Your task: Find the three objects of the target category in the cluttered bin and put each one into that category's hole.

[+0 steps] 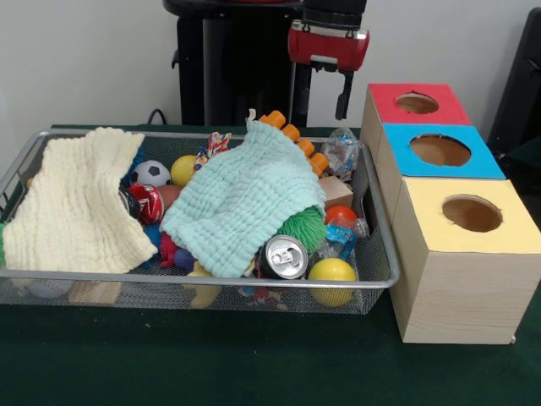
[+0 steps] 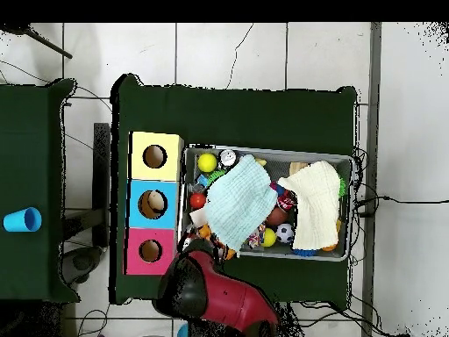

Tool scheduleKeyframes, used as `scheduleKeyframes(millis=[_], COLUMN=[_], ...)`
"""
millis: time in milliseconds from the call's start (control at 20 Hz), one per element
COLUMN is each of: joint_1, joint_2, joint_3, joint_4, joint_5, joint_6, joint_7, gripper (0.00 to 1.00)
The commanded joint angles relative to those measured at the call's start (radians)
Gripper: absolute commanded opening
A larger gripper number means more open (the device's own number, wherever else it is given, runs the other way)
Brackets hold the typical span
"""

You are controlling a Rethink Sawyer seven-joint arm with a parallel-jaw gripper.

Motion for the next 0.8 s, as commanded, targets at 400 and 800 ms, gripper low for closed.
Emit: scheduleKeyframes(millis=[400, 800], joint_1=[0.047, 0.176], joint_2=[-0.03, 0.036], joint_3=[0.09, 0.009], joint_4=[0.027, -0.019], joint_5=[0.062, 0.14], joint_6=[-0.044, -0.061], joint_7=[0.29, 0.284], gripper=[1.0, 1.0])
